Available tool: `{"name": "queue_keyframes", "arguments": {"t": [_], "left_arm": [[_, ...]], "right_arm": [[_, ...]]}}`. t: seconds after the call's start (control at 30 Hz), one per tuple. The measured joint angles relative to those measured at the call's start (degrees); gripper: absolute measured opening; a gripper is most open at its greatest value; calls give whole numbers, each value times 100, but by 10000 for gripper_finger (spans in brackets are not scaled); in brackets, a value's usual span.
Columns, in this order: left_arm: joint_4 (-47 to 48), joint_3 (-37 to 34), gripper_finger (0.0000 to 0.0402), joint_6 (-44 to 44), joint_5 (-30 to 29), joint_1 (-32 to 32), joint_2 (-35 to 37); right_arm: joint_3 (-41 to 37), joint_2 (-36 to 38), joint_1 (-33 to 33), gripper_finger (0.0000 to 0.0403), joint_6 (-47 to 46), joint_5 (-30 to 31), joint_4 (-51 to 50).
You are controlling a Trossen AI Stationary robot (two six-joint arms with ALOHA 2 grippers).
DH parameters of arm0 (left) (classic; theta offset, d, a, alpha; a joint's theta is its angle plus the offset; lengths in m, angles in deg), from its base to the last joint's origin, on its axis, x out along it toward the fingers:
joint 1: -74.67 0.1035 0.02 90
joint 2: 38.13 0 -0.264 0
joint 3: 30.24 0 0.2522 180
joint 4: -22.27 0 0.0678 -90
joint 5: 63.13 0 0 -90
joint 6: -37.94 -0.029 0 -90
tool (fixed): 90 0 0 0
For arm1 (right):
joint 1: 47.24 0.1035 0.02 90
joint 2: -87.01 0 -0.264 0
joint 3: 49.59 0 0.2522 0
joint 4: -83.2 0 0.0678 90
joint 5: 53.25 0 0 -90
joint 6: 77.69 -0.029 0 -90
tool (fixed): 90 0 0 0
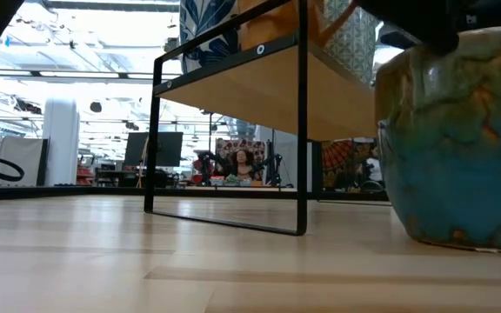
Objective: Place coffee mugs
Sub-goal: Put the green patterned mug on the shelf
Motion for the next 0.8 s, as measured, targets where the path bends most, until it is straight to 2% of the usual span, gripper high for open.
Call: {"name": "queue_keyframes", "arguments": {"t": [0.27, 0.43, 0.6, 0.7, 0.8], "left_arm": [[90, -13, 171, 487, -95, -4, 348], [32, -9, 171, 1181, 37, -86, 801], [-150, -9, 171, 1494, 35, -339, 1371], [-169, -9, 171, 1544, -178, -559, 1835], [-171, -9, 171, 1510, -895, -836, 2280]], "right_arm": [[0, 1, 0, 230, -2, -2, -56], [0, 1, 36, 230, -7, -7, -34], [0, 1, 138, 230, -7, -6, -28], [0, 1, 207, 230, -7, -7, 17], [3, 1, 309, 230, -50, -12, 129]]}}
